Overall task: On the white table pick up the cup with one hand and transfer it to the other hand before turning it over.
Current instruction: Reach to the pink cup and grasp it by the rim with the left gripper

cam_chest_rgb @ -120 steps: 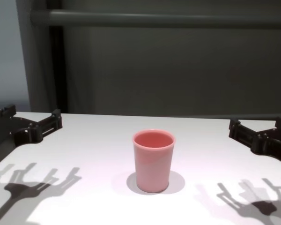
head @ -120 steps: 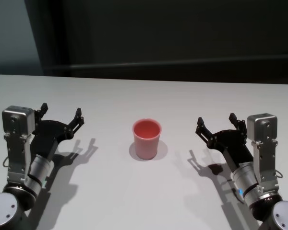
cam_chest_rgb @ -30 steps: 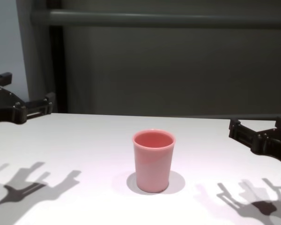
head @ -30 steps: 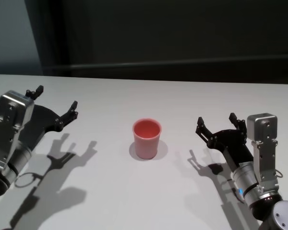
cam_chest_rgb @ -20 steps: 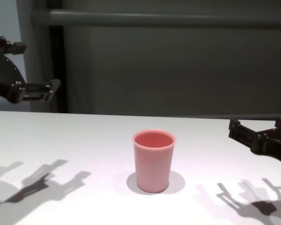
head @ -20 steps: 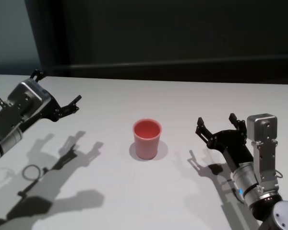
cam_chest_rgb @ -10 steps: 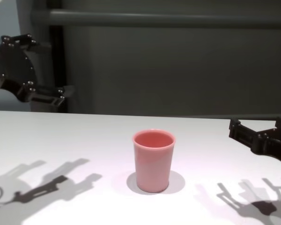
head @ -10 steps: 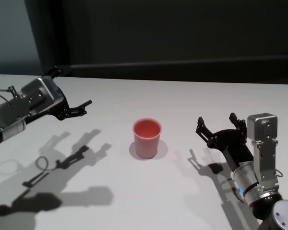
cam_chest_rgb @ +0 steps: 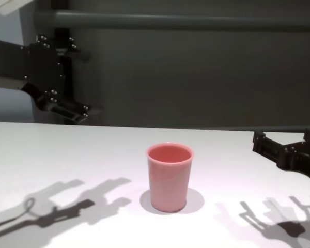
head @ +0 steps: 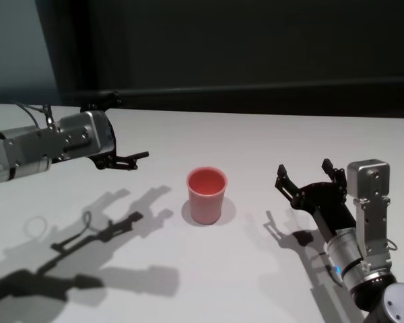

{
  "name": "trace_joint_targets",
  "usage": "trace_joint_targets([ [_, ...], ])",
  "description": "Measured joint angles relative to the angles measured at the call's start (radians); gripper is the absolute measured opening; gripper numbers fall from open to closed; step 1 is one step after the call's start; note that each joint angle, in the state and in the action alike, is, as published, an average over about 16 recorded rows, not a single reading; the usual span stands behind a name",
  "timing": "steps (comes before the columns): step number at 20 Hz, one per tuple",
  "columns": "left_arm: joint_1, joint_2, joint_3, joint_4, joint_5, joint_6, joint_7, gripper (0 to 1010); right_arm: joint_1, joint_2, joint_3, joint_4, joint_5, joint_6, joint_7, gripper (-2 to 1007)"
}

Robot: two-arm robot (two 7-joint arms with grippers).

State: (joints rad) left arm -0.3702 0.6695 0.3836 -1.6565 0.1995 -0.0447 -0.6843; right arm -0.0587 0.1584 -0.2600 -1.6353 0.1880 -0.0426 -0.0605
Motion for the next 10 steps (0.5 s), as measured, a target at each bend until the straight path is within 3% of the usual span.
trace_joint_targets([
  [10,-0.185,0.033,0.155,0.048,0.085,-0.087,-0.178,1001,0.0,0.0,0.0,0.0,0.0,0.0,0.0,1002],
])
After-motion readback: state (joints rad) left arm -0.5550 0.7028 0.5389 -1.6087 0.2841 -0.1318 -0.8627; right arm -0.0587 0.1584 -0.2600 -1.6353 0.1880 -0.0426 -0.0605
